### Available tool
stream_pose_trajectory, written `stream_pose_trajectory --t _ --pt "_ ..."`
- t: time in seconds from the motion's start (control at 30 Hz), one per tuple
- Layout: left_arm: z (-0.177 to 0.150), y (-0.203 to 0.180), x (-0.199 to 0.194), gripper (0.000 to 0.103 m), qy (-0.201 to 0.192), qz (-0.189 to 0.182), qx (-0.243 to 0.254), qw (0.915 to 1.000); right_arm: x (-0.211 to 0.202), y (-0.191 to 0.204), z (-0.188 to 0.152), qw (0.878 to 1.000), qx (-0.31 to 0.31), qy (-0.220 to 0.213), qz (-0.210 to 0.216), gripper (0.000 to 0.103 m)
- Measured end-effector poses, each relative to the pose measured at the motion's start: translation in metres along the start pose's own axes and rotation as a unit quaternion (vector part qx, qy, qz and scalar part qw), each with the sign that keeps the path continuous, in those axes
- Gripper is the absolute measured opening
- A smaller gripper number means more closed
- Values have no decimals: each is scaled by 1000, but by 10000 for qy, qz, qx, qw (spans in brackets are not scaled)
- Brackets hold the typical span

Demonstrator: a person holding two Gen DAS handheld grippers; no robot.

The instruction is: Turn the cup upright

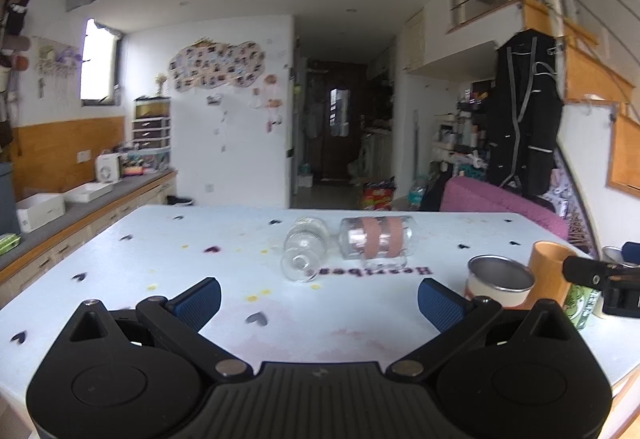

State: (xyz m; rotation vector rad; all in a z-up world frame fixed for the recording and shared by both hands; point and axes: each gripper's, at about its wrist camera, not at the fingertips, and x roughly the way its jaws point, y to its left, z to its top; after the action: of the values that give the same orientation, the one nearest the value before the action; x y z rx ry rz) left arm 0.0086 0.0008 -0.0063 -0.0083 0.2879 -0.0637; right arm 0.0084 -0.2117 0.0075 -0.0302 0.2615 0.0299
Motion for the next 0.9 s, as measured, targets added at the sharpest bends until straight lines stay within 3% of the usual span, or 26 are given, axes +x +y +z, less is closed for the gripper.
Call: stream_pose_trajectory --t 0.3,0.57,0.73,0.9 --pt "9 -8 42 103 80 -477 568 9972 7 4 -16 9999 85 18 66 103" --pt "24 -18 125 103 742 -678 650 9928 13 -4 -32 9997 200 58 109 103" --pt "34 -35 172 103 792 -745 788 9909 19 -14 -41 9995 273 115 80 103" --pt "42 -47 221 91 973 -940 534 9894 24 -27 -51 9992 366 181 35 103"
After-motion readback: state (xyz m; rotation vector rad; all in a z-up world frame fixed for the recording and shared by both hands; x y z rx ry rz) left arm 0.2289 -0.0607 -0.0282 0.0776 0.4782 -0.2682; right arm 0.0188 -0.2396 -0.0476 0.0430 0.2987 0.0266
